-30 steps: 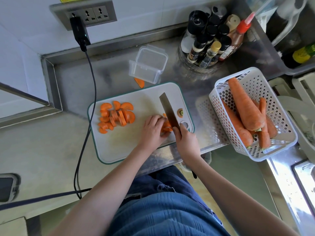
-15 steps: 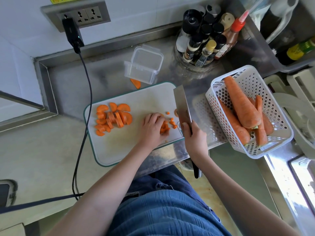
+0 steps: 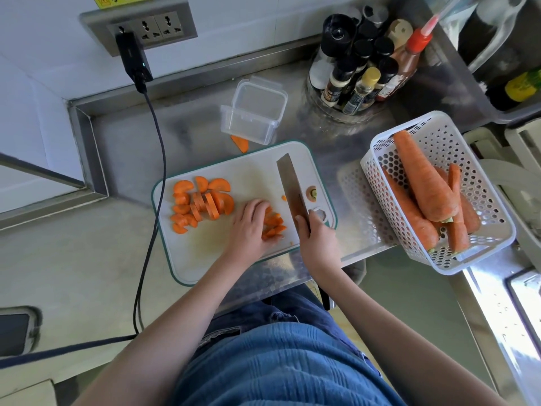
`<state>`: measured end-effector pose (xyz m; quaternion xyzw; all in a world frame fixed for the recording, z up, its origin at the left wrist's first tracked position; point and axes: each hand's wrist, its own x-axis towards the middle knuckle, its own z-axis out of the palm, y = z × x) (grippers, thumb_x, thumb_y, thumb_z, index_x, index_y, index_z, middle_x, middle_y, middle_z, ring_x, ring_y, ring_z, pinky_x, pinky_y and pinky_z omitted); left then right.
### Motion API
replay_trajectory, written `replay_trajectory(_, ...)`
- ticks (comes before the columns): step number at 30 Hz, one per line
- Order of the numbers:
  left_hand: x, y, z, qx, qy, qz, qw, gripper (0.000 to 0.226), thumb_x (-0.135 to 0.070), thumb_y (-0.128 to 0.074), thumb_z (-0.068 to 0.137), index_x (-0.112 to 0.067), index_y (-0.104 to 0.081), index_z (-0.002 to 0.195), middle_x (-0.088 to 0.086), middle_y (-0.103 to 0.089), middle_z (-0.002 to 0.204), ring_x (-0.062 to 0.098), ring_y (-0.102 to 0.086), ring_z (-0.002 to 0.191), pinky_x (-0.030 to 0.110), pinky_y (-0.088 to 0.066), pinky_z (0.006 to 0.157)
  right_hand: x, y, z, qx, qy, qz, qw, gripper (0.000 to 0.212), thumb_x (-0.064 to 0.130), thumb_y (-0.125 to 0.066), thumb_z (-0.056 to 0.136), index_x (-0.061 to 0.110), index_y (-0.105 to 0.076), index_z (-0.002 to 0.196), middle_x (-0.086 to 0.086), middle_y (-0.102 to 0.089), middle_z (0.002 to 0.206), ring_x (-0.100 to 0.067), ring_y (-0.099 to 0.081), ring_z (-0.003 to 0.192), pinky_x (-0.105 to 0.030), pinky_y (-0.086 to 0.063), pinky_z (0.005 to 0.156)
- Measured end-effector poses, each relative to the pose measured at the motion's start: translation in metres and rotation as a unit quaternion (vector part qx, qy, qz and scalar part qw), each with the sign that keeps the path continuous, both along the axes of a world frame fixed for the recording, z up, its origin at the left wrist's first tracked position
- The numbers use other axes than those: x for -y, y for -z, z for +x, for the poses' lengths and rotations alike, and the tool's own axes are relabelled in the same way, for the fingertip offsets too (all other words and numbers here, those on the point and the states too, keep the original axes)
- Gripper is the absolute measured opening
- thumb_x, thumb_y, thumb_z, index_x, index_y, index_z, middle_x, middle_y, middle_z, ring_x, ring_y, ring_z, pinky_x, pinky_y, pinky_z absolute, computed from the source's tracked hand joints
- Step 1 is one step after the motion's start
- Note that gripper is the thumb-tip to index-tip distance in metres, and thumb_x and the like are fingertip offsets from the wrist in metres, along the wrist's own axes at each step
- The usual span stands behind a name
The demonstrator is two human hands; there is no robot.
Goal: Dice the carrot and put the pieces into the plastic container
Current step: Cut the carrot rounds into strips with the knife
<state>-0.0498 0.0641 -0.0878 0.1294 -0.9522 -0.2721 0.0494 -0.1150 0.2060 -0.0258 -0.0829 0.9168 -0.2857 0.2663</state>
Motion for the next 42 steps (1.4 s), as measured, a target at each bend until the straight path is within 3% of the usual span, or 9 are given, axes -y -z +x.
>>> replay_trajectory(5, 0.003, -0.002, 0.017, -0.001, -0.055, 0.008, 0.998, 0.067, -0.044, -0.074, 0.069, -0.004, -0.057, 0.119, 0.011, -0.055, 0.114, 0.026, -0.047, 0.105, 0.035, -0.043, 0.090, 0.003, 0.009, 0.000, -0.003, -0.023, 0.025, 0.999, 0.030, 0.039, -0.032, 0.103, 0.015, -0.049, 0.111, -0.001, -0.055, 0.067, -0.025, -0.056, 0.059, -0.031, -0.040, 0.049)
replay_trajectory(8, 0.002, -0.001, 0.016, -0.009, -0.051, 0.029, 0.998, 0.065, -0.034, -0.082, 0.064, -0.003, -0.060, 0.116, 0.010, -0.056, 0.109, 0.022, -0.046, 0.102, 0.035, -0.045, 0.086, 0.004, 0.012, 0.006, -0.002, -0.046, 0.040, 0.998, 0.029, 0.039, -0.033, 0.102, 0.014, -0.048, 0.100, -0.008, -0.060, 0.072, -0.029, -0.058, 0.064, -0.040, -0.051, 0.058)
replay_trajectory(14, -0.004, -0.010, 0.008, 0.000, -0.042, 0.096, 0.994, 0.056, -0.021, -0.083, 0.067, -0.004, -0.063, 0.116, 0.011, -0.058, 0.106, 0.027, -0.059, 0.095, 0.028, -0.045, 0.082, 0.008, 0.012, 0.013, 0.000, -0.050, 0.035, 0.998, 0.030, 0.039, -0.034, 0.102, 0.013, -0.043, 0.089, -0.009, -0.059, 0.073, -0.029, -0.057, 0.064, -0.036, -0.045, 0.056)
replay_trajectory(18, 0.000, -0.012, 0.010, 0.007, -0.030, 0.111, 0.993, 0.065, -0.018, -0.083, 0.067, -0.003, -0.057, 0.124, 0.013, -0.055, 0.117, 0.028, -0.059, 0.099, 0.036, -0.052, 0.085, 0.008, 0.013, 0.012, -0.001, -0.046, 0.033, 0.998, 0.030, 0.039, -0.034, 0.102, 0.014, -0.042, 0.088, -0.006, -0.056, 0.070, -0.027, -0.055, 0.062, -0.034, -0.043, 0.054)
replay_trajectory(20, 0.005, -0.013, 0.019, 0.005, -0.034, 0.095, 0.995, 0.068, -0.022, -0.084, 0.067, -0.005, -0.055, 0.127, 0.012, -0.053, 0.119, 0.024, -0.057, 0.103, 0.029, -0.047, 0.087, 0.007, 0.013, 0.011, 0.000, -0.042, 0.032, 0.999, 0.030, 0.040, -0.033, 0.102, 0.015, -0.044, 0.088, -0.004, -0.056, 0.070, -0.026, -0.055, 0.062, -0.035, -0.044, 0.055)
replay_trajectory(22, 0.009, -0.015, 0.030, -0.001, -0.044, 0.085, 0.995, 0.064, -0.022, -0.084, 0.066, -0.007, -0.058, 0.122, 0.011, -0.054, 0.112, 0.019, -0.055, 0.098, 0.024, -0.045, 0.081, 0.005, 0.014, 0.010, 0.000, -0.039, 0.025, 0.999, 0.029, 0.039, -0.034, 0.102, 0.015, -0.046, 0.092, -0.003, -0.057, 0.072, -0.026, -0.056, 0.064, -0.034, -0.044, 0.055)
replay_trajectory(26, 0.009, -0.017, 0.038, 0.010, -0.054, 0.130, 0.990, 0.033, -0.010, -0.081, 0.070, -0.006, -0.066, 0.099, 0.004, -0.065, 0.090, 0.016, -0.062, 0.079, 0.017, -0.046, 0.069, 0.004, 0.016, 0.010, -0.006, -0.046, 0.038, 0.998, 0.028, 0.038, -0.033, 0.103, 0.015, -0.048, 0.097, -0.004, -0.059, 0.074, -0.025, -0.057, 0.065, -0.031, -0.040, 0.053)
replay_trajectory(29, 0.004, -0.018, 0.028, -0.006, -0.050, 0.140, 0.989, 0.020, -0.005, -0.077, 0.073, -0.007, -0.069, 0.092, 0.004, -0.069, 0.085, 0.016, -0.065, 0.073, 0.027, -0.055, 0.064, 0.004, 0.015, 0.009, -0.011, -0.055, 0.040, 0.998, 0.030, 0.039, -0.033, 0.102, 0.014, -0.046, 0.094, -0.006, -0.058, 0.073, -0.026, -0.056, 0.063, -0.031, -0.039, 0.052)
replay_trajectory(42, 0.003, -0.017, 0.023, -0.048, -0.033, 0.111, 0.992, 0.013, -0.001, -0.075, 0.073, -0.009, -0.069, 0.082, 0.003, -0.069, 0.080, 0.017, -0.063, 0.071, 0.029, -0.054, 0.059, 0.004, 0.016, 0.010, -0.009, -0.044, 0.037, 0.998, 0.030, 0.038, -0.034, 0.102, 0.014, -0.045, 0.089, -0.003, -0.057, 0.071, -0.024, -0.055, 0.063, -0.031, -0.037, 0.051)
